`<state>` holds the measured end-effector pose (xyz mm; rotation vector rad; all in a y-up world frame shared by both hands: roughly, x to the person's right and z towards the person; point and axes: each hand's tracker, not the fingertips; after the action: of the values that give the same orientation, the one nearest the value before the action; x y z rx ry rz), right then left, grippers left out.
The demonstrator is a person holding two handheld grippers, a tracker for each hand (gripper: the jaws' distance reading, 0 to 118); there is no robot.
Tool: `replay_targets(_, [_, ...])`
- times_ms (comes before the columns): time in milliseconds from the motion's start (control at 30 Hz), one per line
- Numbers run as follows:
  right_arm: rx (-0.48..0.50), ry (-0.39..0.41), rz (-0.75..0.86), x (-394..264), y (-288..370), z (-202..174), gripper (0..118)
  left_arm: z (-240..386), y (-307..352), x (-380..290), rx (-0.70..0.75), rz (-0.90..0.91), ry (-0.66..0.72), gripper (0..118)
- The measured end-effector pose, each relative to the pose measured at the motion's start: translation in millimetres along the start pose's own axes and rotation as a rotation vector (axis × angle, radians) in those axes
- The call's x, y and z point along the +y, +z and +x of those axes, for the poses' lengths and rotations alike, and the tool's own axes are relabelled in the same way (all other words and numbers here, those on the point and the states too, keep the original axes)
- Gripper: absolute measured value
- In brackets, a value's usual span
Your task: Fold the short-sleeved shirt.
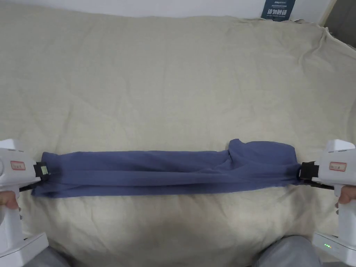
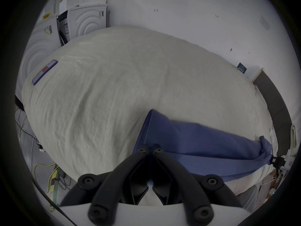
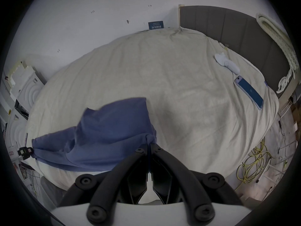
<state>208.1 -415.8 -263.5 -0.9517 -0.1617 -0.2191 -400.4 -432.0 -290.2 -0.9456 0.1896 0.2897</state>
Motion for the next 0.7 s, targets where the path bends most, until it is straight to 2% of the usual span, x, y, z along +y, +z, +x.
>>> replay_targets(133, [-0.003,-0.025,0.004,-4,-4,0,2,0,-4,-8,0.012,-0.010,0.015,0])
replay_targets(167, [-0.002,-0.029,0.007,-4,-4,0,3,-1,-3,-9,0.009,-0.007,0.026,6])
replay_targets(200, [0.000,-0.028,0.009,-3,-2,-1,9,-2,0,-9,0.007,0.002,0.037,17])
replay_targets(233, [-0.007,-0.019,0.013,-2,1,0,25,-2,4,-7,0.002,0.008,0.041,32])
replay_targets(267, [-0.021,0.003,0.016,0,6,-1,59,-3,10,-4,0.009,0.019,0.043,65])
replay_targets(300, [-0.043,0.044,0.031,4,12,-1,80,-5,14,-1,0.015,0.035,0.044,90])
replay_targets(333, [-0.063,0.073,0.065,7,20,-2,92,-6,22,5,0.025,0.064,0.046,110])
replay_targets(367, [-0.076,0.093,0.104,9,29,-2,94,-7,30,9,0.031,0.105,0.054,118])
replay_targets(500, [-0.109,0.158,0.311,28,75,-16,94,3,79,35,-0.023,0.329,0.051,118])
replay_targets(600, [-0.095,0.196,0.512,35,108,-34,94,26,110,39,0.014,0.564,-0.059,118])
replay_targets(700, [-0.024,0.200,0.660,35,130,-52,94,54,126,32,0.070,0.755,-0.188,118])
